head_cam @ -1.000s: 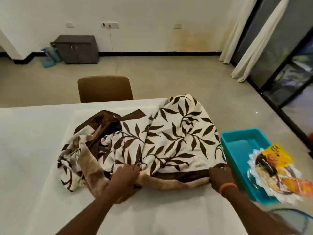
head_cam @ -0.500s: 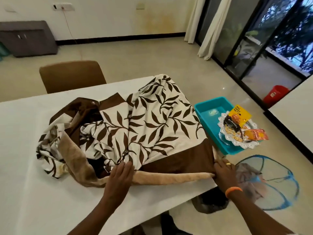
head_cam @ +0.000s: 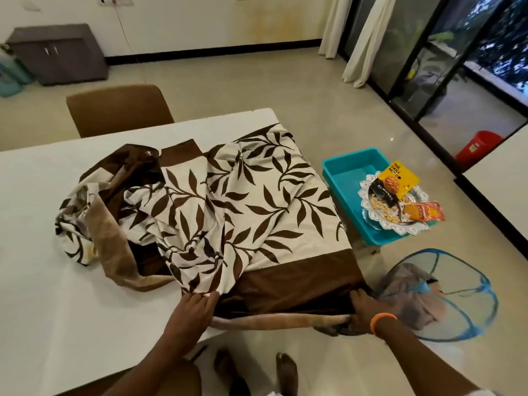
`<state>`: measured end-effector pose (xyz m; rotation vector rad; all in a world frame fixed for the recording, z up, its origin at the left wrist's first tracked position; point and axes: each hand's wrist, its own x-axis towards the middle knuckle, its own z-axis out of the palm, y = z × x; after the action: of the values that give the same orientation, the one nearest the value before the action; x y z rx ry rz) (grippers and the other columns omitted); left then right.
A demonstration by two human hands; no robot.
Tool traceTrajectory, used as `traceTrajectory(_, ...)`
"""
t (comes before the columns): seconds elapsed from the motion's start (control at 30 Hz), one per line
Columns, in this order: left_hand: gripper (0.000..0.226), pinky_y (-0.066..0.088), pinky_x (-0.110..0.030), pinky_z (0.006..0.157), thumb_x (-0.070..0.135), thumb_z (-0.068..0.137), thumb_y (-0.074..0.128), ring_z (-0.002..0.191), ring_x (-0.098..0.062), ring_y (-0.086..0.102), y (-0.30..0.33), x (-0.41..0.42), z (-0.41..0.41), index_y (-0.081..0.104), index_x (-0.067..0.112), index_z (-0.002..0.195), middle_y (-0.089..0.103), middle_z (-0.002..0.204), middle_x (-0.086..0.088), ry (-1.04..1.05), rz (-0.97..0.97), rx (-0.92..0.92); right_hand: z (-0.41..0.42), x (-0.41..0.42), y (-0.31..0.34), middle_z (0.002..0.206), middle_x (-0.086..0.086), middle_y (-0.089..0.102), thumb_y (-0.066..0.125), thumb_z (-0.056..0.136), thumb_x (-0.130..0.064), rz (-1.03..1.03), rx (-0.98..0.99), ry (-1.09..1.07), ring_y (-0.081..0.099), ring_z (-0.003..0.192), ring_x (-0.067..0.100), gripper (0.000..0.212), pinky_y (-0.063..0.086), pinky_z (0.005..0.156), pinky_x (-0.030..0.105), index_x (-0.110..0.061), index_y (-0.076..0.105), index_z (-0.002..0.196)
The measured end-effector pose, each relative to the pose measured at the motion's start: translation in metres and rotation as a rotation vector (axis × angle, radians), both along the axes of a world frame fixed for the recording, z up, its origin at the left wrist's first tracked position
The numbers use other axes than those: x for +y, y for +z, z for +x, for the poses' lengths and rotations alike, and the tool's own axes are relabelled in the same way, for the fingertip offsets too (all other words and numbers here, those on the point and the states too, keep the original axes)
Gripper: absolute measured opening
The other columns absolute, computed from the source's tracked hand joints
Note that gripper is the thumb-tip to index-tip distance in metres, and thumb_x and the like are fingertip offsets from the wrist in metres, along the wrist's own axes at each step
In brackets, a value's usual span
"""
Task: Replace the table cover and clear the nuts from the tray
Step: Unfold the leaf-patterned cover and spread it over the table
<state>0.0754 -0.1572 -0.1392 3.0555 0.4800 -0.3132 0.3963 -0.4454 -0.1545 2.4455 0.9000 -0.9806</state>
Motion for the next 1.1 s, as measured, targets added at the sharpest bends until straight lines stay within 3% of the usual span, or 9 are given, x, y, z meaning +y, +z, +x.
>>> traceTrajectory(0.07,0.081,0.053,-0.027,0.052,0.022,0.031,0.096,0.058,-0.017,0.068,-0.005,-0.011,-0.001,0.07,0.01,0.107,0.071,0.071,0.001,0.022,-0.043,0.047,0.001,-0.002,-0.003,0.129,0.008,0.052,0.065,0.069,-0.045,0.042,0.043,0.013,0.056,0.115,0.029,0.069,0.049,0.094,0.039,-0.017,0.042,0.129)
traceTrajectory(0.17,0.088,0.052,-0.021,0.048,0.027,0.042,0.093,0.054,-0.011,0.066,-0.013,-0.022,-0.007,0.056,0.014,0.122,0.072,0.074,0.004,0.091,-0.115,0.148,-0.003,0.015,0.009,0.112,0.003,0.064,0.061,0.08,-0.038,0.142,0.076,0.029,0.063,0.104,0.026,0.034,0.051,0.089,0.037,-0.021,0.059,0.11)
traceTrajectory(0.3,0.074,0.052,-0.028,0.081,0.031,0.086,0.065,0.099,-0.018,0.066,-0.007,-0.05,-0.01,0.03,0.017,0.149,0.065,0.121,-0.002,0.224,-0.167,0.249,-0.009,0.048,0.025,0.082,-0.001,0.065,0.058,0.088,-0.042,0.354,0.028,0.079,0.061,0.076,0.019,0.018,0.05,0.07,0.029,-0.025,0.061,0.081)
traceTrajectory(0.43,0.087,0.051,-0.026,0.088,0.035,0.086,0.065,0.106,-0.016,0.062,-0.005,-0.059,-0.008,0.012,0.02,0.154,0.061,0.125,-0.001,0.388,-0.329,0.297,-0.018,0.082,0.025,0.098,0.0,0.062,0.054,0.091,-0.041,0.576,-0.042,0.122,0.059,0.09,0.018,0.019,0.048,0.075,0.028,-0.023,0.054,0.096)
traceTrajectory(0.5,0.084,0.051,-0.024,0.088,0.043,0.081,0.067,0.106,-0.013,0.06,-0.001,-0.051,-0.005,0.021,0.024,0.15,0.059,0.125,0.002,0.422,-0.445,0.274,-0.019,0.1,0.019,0.119,0.004,0.057,0.054,0.091,-0.043,0.531,-0.05,0.177,0.057,0.108,0.023,0.037,0.049,0.09,0.036,-0.019,0.049,0.12)
traceTrajectory(0.57,0.06,0.051,-0.021,0.083,0.048,0.081,0.064,0.1,-0.009,0.058,0.009,-0.038,0.002,0.042,0.027,0.133,0.059,0.117,0.006,0.435,-0.517,0.213,-0.017,0.119,0.015,0.132,0.007,0.052,0.053,0.091,-0.045,0.471,-0.049,0.211,0.052,0.119,0.028,0.052,0.045,0.098,0.04,-0.018,0.04,0.135)
traceTrajectory(0.7,0.01,0.054,-0.029,0.074,0.033,0.092,0.057,0.083,-0.008,0.057,0.025,-0.005,0.025,0.061,0.025,0.097,0.061,0.093,0.008,0.53,-0.472,-0.117,-0.019,0.162,0.013,0.134,0.008,0.054,0.05,0.092,-0.045,0.444,-0.015,0.186,0.051,0.121,0.029,0.053,0.042,0.1,0.044,-0.018,0.04,0.136)
traceTrajectory(0.83,0.011,0.053,-0.036,0.072,0.019,0.092,0.055,0.086,-0.017,0.058,0.023,0.043,0.05,0.062,0.015,0.099,0.06,0.095,-0.001,0.447,-0.354,-0.351,-0.021,0.198,0.011,0.132,0.005,0.058,0.054,0.087,-0.046,0.445,0.028,0.145,0.054,0.12,0.027,0.055,0.043,0.099,0.042,-0.022,0.042,0.136)
traceTrajectory(1.1,0.026,0.053,-0.033,0.084,0.01,0.095,0.047,0.103,-0.021,0.057,0.029,0.148,0.156,0.06,0.013,0.117,0.06,0.114,-0.005,0.302,-0.281,-0.401,0.027,0.262,0.004,0.106,0.008,0.068,0.048,0.093,-0.036,0.487,0.027,0.17,0.062,0.101,0.028,0.027,0.051,0.083,0.037,-0.018,0.066,0.103)
